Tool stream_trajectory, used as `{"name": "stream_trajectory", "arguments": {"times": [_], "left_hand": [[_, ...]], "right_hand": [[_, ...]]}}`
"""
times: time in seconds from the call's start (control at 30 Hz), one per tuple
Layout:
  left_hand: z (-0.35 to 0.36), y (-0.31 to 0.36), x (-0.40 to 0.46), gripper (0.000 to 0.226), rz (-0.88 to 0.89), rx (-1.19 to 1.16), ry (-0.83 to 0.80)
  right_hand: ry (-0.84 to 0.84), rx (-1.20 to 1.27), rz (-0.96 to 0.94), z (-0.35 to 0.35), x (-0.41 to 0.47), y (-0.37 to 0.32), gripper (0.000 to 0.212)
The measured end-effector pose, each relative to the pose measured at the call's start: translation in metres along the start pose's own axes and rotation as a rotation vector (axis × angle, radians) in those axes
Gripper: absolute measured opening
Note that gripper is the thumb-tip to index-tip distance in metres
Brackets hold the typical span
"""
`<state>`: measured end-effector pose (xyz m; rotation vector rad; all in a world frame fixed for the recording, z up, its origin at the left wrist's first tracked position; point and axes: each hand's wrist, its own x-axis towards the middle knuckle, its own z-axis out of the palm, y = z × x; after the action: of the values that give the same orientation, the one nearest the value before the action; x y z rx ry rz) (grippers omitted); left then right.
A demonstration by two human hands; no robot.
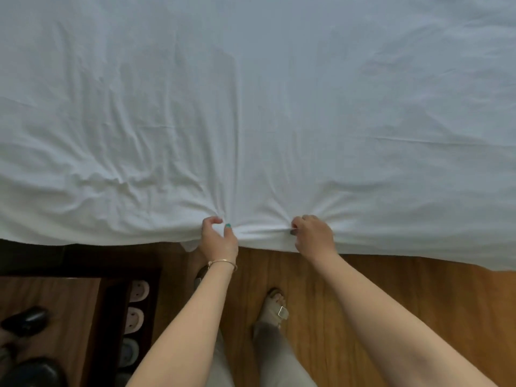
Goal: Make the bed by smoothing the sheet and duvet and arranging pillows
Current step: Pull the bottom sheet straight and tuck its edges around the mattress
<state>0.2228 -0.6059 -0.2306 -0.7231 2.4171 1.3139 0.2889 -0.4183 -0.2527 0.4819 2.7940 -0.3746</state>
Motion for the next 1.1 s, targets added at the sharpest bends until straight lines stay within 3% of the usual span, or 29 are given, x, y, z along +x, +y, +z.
{"name": "stream_trajectory", "arguments": {"times": [0.13, 0.2, 0.27, 0.4, 0.47, 0.6, 0.77, 1.0, 1.1], "left_hand": [[-0.02, -0.006, -0.028, 0.013, 0.071, 0.286, -0.057], [-0.023, -0.011, -0.023, 0.032, 0.051, 0.556, -0.192], [-0.024, -0.004, -0.022, 0.052, 0.072, 0.648, -0.347], [-0.019, 0.022, -0.039, 0.058, 0.399, 0.851, -0.581], [-0.014, 0.031, -0.05, 0.059, 0.409, 0.907, -0.68], [-0.007, 0.034, -0.079, 0.054, 0.234, 0.883, -0.872], [0.022, 0.034, -0.121, 0.039, 0.387, 1.194, -1.045], [0.127, 0.078, -0.221, 0.037, 0.661, 1.298, -1.19], [0.199, 0.101, -0.271, 0.038, 0.747, 1.292, -1.19]], "right_hand": [[-0.079, 0.113, 0.056, -0.011, -0.029, 0.002, 0.02], [-0.207, 0.148, 0.092, -0.021, -0.03, 0.009, 0.029], [-0.344, 0.19, 0.113, -0.031, -0.03, 0.016, 0.04], [-0.425, 0.287, 0.188, -0.05, -0.048, 0.022, 0.061], [-0.425, 0.348, 0.253, -0.059, -0.056, 0.025, 0.061], [-0.473, 0.444, 0.417, -0.078, -0.083, 0.03, 0.046], [-0.528, 0.501, 0.45, -0.095, -0.135, 0.051, 0.039], [-0.342, 0.884, 0.77, -0.107, -0.21, 0.178, 0.033], [-0.166, 0.912, 0.908, -0.114, -0.24, 0.263, 0.051]]}}
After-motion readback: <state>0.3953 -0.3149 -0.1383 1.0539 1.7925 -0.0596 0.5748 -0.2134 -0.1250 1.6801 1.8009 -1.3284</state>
